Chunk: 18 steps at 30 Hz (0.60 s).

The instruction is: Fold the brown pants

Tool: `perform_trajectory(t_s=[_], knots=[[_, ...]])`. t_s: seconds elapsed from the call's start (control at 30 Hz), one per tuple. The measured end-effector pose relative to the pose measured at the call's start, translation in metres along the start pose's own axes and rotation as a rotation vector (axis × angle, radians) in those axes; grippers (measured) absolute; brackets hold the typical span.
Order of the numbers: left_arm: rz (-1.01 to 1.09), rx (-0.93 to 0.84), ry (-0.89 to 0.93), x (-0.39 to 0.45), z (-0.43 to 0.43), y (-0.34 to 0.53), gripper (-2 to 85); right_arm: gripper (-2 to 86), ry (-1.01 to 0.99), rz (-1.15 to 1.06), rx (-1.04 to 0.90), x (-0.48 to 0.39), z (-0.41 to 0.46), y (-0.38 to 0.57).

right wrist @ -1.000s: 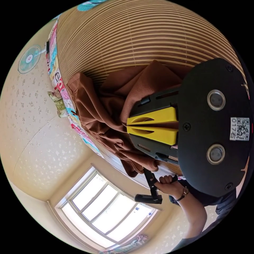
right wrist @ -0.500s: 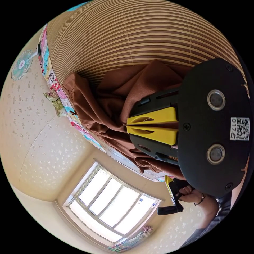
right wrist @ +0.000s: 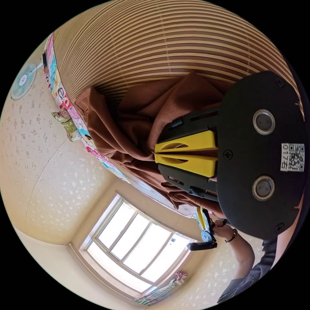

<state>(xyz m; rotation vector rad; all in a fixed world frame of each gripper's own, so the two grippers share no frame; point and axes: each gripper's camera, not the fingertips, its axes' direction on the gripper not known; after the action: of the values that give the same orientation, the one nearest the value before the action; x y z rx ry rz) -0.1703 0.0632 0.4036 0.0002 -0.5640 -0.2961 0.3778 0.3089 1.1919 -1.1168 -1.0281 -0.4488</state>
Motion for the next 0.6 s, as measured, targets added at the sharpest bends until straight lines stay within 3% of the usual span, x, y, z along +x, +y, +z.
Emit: perform_trajectory(t_s=[0.3, 0.6], knots=[[-0.003, -0.142, 0.582, -0.048, -0.025, 0.106, 4.9, 0.3, 0.007, 0.004, 0.001, -0.005, 0.002, -0.001], [-0.071, -0.287, 0.263, -0.057, -0.049, 0.176, 5.3, 0.4, 0.053, -0.018, -0.001, -0.024, 0.003, 0.002]])
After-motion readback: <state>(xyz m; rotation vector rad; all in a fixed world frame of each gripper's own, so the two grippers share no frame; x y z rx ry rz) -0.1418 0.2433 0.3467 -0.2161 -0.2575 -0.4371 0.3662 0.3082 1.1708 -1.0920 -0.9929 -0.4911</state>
